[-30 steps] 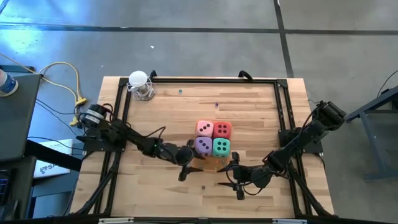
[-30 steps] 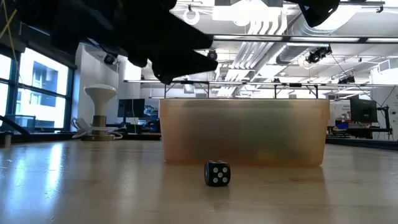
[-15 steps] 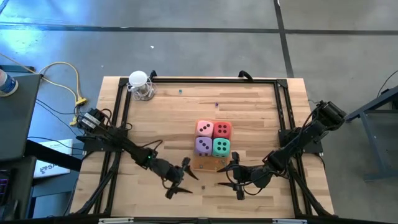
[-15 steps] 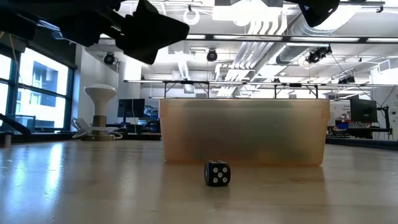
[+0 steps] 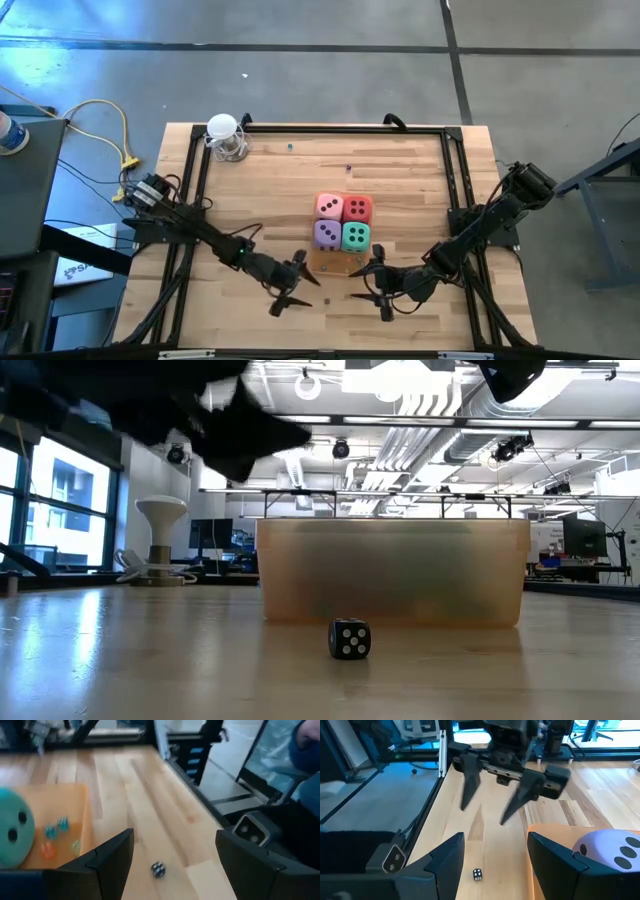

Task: Pick & Place Dice
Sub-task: Put the small black die into the orange bin

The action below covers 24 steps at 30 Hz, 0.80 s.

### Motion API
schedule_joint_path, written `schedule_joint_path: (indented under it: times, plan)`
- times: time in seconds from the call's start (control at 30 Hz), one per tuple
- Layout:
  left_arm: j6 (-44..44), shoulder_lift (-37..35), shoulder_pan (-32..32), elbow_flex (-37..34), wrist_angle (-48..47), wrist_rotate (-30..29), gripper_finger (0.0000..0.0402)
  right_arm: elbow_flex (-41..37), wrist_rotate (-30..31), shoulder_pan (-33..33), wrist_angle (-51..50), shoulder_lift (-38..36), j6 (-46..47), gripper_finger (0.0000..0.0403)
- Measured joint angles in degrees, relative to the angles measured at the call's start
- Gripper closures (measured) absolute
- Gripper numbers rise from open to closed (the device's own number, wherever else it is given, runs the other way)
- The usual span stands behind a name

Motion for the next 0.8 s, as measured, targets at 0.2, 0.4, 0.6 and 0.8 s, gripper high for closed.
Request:
schedule_joint_path:
  times: [0.2, 0.4, 0.6, 0.8]
  plan:
    - [-7.6, 5.2, -0.7, 0.0, -0.6, 0.1, 0.0128, 0.0, -3.4, 0.0, -0.2, 0.0, -3.6, 0.0192]
    - [-8.1, 10.2, -1.8, 0.0, 1.9, -0.6, 0.0128, 0.0, -7.3, 0.0, -0.1, 0.0, -2.4, 0.0192]
    - [-8.4, 16.2, -3.4, 0.1, 5.8, -6.7, 0.0128, 0.0, -9.7, 0.1, 0.5, 0.0, 0.6, 0.0192]
    - [-8.1, 20.8, -4.7, 0.1, 15.4, -11.3, 0.0128, 0.0, -10.8, 0.1, 0.5, 0.0, 2.4, 0.0192]
